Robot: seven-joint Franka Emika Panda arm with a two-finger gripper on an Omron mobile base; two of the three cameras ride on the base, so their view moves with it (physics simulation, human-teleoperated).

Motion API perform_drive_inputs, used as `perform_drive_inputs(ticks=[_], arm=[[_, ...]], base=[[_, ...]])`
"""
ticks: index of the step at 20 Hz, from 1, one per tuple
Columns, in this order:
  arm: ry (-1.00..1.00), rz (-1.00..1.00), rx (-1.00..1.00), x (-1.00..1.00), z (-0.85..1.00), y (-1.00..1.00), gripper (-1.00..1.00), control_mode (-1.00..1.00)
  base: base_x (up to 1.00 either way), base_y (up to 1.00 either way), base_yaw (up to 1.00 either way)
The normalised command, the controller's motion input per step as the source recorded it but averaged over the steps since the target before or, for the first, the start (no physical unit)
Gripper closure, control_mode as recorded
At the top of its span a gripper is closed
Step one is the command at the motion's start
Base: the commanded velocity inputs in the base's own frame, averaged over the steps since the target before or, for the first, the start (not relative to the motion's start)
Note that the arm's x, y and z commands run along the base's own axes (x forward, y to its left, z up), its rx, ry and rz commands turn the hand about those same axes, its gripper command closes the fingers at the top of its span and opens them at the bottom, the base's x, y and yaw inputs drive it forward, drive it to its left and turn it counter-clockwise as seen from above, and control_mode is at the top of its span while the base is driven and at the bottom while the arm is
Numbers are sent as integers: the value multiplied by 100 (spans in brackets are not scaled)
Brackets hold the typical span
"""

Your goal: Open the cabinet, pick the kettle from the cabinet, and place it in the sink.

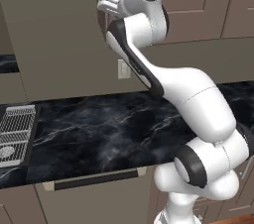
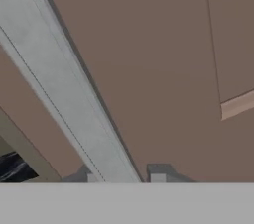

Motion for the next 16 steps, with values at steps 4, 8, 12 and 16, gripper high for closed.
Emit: perform_drive_inputs(ticks=[4,8,12,16], arm=[[0,1,10,-37,-3,4,100,-100],[0,3,7,-41,0,3,100,-100],[0,4,4,-43,0,2,100,-100],[0,3,1,-45,0,4,100,-100]], base=[[0,0,0],[0,0,0],[0,0,0],[0,0,0]])
